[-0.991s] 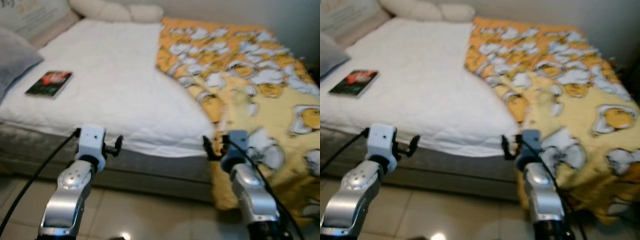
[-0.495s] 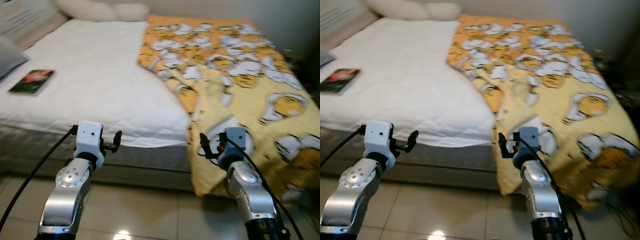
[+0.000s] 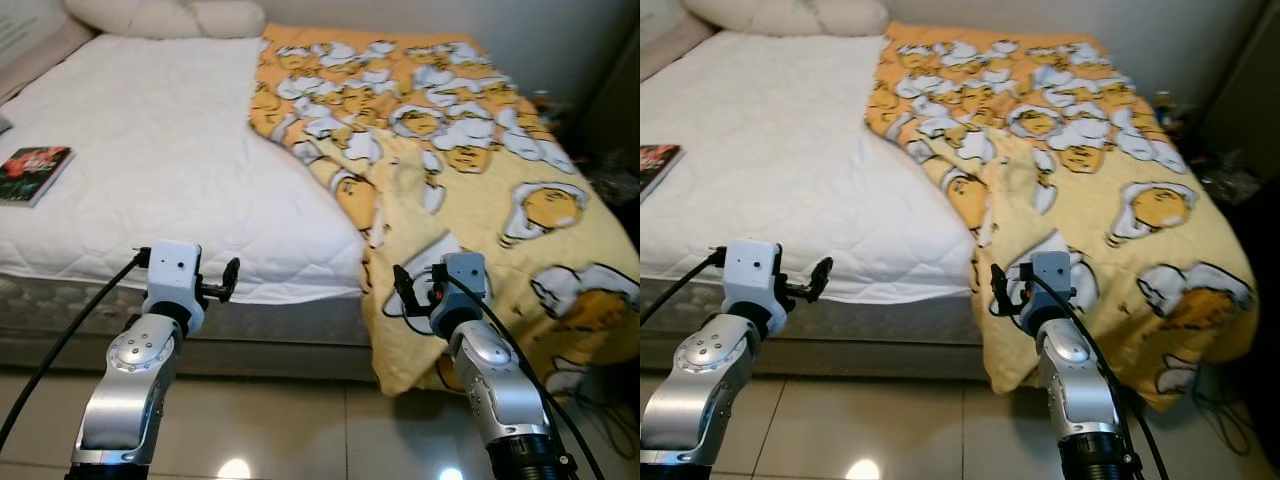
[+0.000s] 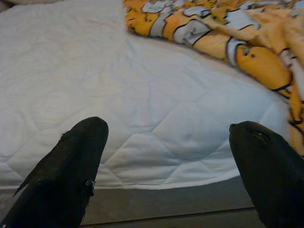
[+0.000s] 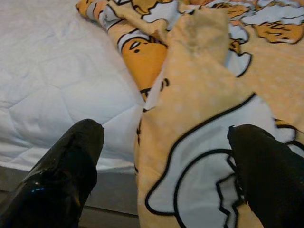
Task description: Clean up the room
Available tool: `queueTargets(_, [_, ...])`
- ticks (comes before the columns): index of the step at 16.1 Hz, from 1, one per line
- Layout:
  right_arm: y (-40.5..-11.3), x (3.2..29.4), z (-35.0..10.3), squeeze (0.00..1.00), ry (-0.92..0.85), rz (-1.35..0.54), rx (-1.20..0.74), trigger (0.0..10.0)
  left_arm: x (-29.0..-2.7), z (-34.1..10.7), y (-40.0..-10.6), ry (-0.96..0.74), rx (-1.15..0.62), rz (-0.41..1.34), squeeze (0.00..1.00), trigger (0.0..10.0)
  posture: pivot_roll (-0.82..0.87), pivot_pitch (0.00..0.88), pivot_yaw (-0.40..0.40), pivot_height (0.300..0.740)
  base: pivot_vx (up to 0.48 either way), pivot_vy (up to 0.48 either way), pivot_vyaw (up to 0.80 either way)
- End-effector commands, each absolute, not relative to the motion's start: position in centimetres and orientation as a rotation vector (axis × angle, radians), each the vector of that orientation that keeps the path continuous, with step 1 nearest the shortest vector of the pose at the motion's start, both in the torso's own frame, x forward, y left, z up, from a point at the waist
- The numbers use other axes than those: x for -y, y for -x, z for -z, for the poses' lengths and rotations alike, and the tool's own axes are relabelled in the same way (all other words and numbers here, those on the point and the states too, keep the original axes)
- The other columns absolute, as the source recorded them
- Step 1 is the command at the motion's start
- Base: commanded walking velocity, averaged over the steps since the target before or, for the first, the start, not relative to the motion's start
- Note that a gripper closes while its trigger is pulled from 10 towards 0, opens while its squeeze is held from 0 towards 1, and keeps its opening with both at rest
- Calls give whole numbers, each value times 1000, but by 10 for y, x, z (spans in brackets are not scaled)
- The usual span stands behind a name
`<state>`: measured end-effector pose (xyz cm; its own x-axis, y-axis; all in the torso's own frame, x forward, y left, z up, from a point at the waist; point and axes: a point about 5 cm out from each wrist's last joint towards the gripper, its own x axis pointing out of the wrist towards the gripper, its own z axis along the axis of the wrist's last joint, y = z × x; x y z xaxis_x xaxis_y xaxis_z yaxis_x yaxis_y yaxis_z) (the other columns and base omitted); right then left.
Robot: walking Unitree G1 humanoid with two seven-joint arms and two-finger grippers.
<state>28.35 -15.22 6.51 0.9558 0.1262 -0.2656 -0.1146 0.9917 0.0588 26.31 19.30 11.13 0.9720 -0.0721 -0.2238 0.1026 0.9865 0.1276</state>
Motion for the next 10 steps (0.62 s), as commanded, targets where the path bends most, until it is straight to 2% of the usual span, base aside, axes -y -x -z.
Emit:
queueTargets(1, [-286,155,-68,0,-38,-112,-268,10000,-192,-111,-264,-136,-227,90,0,10000,-15,0,-4,740,349,0,0])
queueTargets(3, [-286,155,-67,0,-34,-108,-273,10000,-192,-111,-264,-135,-227,90,0,10000,-15,0,-4,740,351,0,-800])
queueTargets(10, [-287,156,-68,0,-23,-105,-271,10000,-192,-111,-265,-137,-227,91,0,10000,-13,0,-6,740,354,0,0])
